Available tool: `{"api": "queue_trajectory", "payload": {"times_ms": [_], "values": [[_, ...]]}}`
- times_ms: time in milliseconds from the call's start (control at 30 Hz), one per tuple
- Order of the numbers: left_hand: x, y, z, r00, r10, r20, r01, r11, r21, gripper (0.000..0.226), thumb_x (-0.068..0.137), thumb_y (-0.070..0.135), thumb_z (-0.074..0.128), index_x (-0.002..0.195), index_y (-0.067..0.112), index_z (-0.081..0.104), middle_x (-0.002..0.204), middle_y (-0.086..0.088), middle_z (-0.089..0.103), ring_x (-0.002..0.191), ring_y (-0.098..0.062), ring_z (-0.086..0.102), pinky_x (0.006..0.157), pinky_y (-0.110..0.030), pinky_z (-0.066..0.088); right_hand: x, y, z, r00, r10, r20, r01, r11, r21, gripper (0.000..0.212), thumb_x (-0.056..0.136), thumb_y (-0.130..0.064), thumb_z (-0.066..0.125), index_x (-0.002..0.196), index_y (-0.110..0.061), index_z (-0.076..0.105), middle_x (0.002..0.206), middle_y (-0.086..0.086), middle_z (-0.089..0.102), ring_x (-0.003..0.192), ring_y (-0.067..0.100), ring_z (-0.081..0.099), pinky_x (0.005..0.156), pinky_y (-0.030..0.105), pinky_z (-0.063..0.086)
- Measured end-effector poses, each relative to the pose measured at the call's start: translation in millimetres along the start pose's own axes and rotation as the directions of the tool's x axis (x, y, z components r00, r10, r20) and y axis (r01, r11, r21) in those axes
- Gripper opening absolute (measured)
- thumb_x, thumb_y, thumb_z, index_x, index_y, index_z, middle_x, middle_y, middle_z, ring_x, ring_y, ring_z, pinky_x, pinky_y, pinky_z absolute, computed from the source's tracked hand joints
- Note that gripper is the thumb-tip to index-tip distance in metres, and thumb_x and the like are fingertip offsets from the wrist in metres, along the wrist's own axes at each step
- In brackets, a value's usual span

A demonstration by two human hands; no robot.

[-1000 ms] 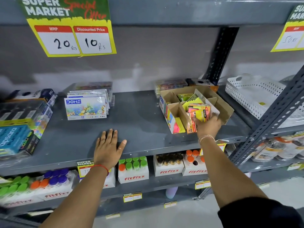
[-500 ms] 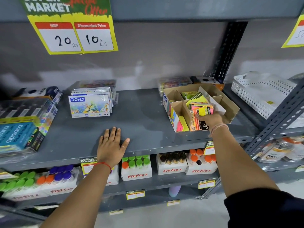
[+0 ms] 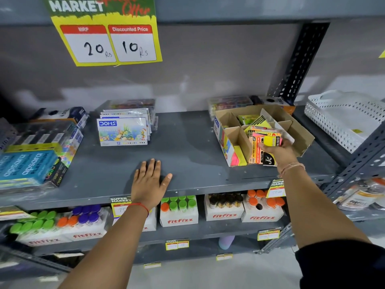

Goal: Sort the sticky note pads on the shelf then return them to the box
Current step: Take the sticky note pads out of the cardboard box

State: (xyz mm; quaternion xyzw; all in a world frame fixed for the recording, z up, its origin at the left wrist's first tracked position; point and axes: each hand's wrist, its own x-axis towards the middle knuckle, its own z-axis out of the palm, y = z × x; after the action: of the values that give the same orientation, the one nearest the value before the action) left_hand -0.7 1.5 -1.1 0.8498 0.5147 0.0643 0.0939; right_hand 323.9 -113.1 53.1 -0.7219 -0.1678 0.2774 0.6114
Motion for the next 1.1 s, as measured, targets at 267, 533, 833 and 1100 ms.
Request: {"api": "queue_trajectory", "payload": {"times_ms": [267, 533, 833, 1100], "values": [[0, 0, 0, 1.000, 0.002, 0.016, -0.002, 1.000, 0.003, 0.064, 0.094, 0.050, 0.023, 0.146, 0.016, 0.009, 0.158, -0.005, 0.009, 0.147, -0.025, 0.001, 0.121, -0.041, 0.004, 14, -6, -2, 0.971, 0.210, 0.116, -0.207, 0.978, -0.034, 0.055, 0.065, -0.019, 0.082, 0.115, -0.008, 0.061, 0.106, 0.008, 0.070, 0.108, 0.027, 0.059, 0.100, 0.047, 0.038], [0, -2, 0, 1.000, 0.001, 0.013, -0.001, 1.000, 0.020, 0.069, 0.091, 0.056, 0.016, 0.146, 0.016, 0.009, 0.159, -0.005, 0.009, 0.147, -0.025, 0.001, 0.121, -0.040, 0.004, 12, 3, -1, 0.972, 0.195, 0.133, -0.208, 0.973, 0.100, 0.043, 0.067, -0.014, 0.080, 0.108, -0.011, 0.066, 0.117, 0.013, 0.068, 0.110, 0.031, 0.062, 0.105, 0.052, 0.041], [0, -1, 0, 1.000, -0.010, 0.024, 0.010, 1.000, 0.000, 0.082, 0.077, 0.061, 0.006, 0.146, 0.017, 0.010, 0.159, -0.004, 0.008, 0.147, -0.024, 0.001, 0.120, -0.040, 0.003, -38, -52, 12, 0.870, -0.452, -0.198, 0.399, 0.881, -0.256, 0.057, 0.068, -0.009, 0.080, 0.116, -0.008, 0.049, 0.106, 0.001, 0.058, 0.094, 0.015, 0.054, 0.088, 0.031, 0.045], [2, -7, -4, 0.999, 0.018, 0.039, -0.015, 0.997, -0.071, 0.064, 0.094, 0.049, 0.025, 0.146, 0.016, 0.012, 0.159, -0.004, 0.009, 0.147, -0.024, 0.003, 0.120, -0.038, 0.005, -73, -78, 79, 0.897, -0.121, 0.425, 0.166, 0.984, -0.069, 0.028, 0.072, -0.006, 0.076, 0.097, 0.000, 0.065, 0.093, 0.010, 0.071, 0.076, 0.014, 0.070, 0.077, 0.027, 0.057]]}}
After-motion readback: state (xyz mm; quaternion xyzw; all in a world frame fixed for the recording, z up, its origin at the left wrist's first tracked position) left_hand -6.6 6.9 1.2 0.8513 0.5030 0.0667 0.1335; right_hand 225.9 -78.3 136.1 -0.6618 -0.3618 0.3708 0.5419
